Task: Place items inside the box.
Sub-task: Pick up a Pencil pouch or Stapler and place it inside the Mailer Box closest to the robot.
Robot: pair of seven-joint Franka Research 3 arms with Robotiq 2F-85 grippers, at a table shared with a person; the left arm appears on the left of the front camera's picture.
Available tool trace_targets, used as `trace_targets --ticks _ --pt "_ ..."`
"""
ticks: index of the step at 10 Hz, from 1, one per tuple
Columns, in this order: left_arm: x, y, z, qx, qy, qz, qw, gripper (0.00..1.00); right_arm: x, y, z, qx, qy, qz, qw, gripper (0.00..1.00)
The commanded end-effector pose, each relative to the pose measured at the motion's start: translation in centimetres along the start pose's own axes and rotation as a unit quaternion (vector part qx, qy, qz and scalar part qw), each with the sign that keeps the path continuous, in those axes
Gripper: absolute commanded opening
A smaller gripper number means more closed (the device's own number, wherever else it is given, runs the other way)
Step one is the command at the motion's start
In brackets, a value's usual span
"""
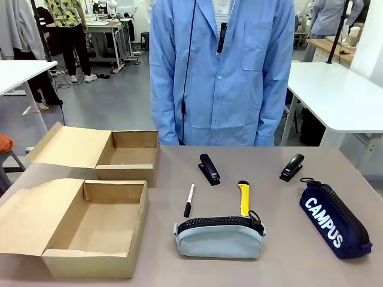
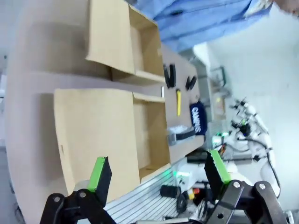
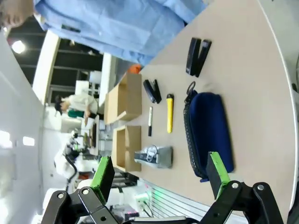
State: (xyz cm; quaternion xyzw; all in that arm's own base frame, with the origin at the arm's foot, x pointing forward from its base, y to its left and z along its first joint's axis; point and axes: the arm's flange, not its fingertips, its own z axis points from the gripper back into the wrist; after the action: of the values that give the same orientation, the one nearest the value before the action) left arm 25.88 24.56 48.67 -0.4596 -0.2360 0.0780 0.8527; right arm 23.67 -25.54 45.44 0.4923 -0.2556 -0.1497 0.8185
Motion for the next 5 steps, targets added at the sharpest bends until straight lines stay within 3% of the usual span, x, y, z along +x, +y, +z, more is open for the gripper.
trace_targets --ticks 1,5 --pt "0.06 -3.33 -1.05 0.019 0.030 -0.051 0.998 1.00 -0.75 2.00 0.71 -0.019 0.026 0.055 0.998 1.00" --pt "0.06 -3.33 -1.05 0.019 0.030 -0.051 0.998 1.00 -0.75 2.00 0.71 -0.019 0.026 0.055 0.998 1.00"
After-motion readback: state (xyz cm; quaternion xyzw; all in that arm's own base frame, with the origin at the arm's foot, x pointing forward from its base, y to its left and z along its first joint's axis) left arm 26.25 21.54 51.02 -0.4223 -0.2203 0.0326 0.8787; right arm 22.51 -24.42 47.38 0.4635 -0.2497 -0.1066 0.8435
